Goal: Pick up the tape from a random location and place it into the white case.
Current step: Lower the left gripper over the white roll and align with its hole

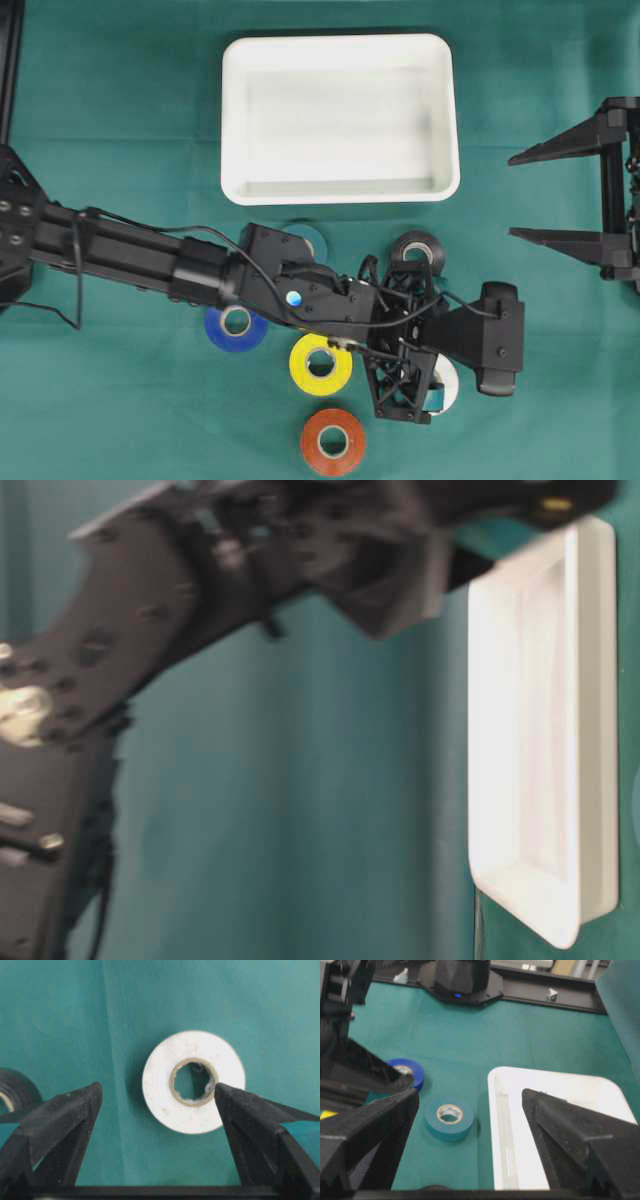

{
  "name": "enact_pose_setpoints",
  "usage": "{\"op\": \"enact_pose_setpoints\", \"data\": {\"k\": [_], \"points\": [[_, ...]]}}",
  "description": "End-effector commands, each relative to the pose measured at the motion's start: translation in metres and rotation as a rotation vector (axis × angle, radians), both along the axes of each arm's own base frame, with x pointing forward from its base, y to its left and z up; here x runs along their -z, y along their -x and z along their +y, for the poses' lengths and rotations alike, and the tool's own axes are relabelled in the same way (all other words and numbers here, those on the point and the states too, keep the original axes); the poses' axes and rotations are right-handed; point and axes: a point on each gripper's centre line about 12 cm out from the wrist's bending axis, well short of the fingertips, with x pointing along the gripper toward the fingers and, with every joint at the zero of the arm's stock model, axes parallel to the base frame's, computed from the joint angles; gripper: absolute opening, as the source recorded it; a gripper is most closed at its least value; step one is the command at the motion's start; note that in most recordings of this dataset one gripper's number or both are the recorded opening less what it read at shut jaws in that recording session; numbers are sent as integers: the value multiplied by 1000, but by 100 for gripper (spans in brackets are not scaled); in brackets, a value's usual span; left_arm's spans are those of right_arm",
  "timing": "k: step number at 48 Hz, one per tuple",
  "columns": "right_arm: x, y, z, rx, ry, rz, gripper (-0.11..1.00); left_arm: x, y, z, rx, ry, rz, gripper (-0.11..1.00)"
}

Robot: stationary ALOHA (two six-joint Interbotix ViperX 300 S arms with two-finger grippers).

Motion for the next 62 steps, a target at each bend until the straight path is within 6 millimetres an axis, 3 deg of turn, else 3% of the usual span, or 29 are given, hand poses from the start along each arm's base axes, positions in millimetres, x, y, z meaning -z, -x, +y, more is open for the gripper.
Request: {"op": "enact_pose_setpoints", "data": {"k": [1, 38, 53, 58, 62], "points": [[-9, -3, 0, 0, 0, -17, 92, -6, -3, 0, 0, 3, -27, 98], [-4, -4, 0, 0, -2, 5, 92, 47, -12, 1, -4, -7, 24, 98], [-4, -5, 0, 0, 0, 6, 92, 49, -12, 0, -3, -8, 30, 96], [-4, -5, 0, 0, 0, 6, 92, 50, -11, -2, -1, -8, 34, 86], [-4, -5, 0, 0, 0, 6, 92, 51, -11, -2, -4, -7, 36, 63]]}}
